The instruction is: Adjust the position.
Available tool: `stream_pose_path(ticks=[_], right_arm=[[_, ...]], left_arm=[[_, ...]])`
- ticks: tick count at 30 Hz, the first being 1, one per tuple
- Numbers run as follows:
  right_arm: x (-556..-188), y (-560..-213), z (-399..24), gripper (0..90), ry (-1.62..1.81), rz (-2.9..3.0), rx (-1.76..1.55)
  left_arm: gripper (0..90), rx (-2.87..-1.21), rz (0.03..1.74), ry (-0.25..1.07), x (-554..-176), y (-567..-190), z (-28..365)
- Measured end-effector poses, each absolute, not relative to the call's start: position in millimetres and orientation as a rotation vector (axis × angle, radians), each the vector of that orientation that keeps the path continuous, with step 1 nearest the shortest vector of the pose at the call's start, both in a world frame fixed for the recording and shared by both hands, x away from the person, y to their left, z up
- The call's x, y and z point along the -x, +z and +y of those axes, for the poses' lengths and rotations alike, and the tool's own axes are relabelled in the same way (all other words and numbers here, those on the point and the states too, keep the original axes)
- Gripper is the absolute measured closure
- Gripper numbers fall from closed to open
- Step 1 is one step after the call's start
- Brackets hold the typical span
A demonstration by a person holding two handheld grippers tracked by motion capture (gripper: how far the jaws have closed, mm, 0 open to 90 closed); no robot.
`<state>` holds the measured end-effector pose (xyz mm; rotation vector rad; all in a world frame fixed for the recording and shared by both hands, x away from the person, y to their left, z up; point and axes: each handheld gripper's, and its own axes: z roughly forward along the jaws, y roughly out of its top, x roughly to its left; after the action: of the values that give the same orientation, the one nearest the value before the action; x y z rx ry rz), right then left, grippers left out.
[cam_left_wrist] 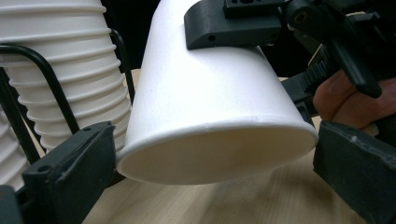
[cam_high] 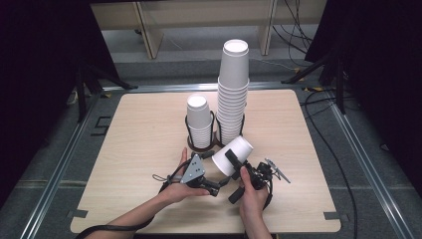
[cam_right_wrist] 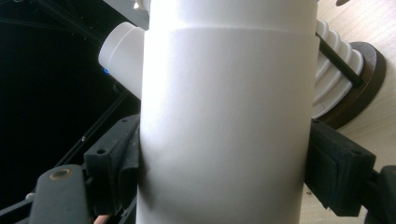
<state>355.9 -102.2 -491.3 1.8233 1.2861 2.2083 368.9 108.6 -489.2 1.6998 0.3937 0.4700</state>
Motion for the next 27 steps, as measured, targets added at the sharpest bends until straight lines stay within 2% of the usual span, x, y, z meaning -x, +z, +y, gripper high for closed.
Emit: stream_pose_path(ticks=[10, 14, 27], right_arm=[[-354.5, -490.9, -97.4, 21.4, 2.191, 1.321, -1.811], [-354.5, -490.3, -95.7, 21.4, 2.221, 1.295, -1.846], [-355.3, -492.1, -96.7, 21.3, 2.203, 1.314, -1.827]], left_arm=[[0.0, -1.732, 0.394, 0.460, -369.9, -487.3, 107.6], [0.0, -1.688, 0.417, 0.442, -370.8, -487.5, 105.8], [0.0, -1.704, 0.393, 0.480, -373.9, -492.1, 102.4]])
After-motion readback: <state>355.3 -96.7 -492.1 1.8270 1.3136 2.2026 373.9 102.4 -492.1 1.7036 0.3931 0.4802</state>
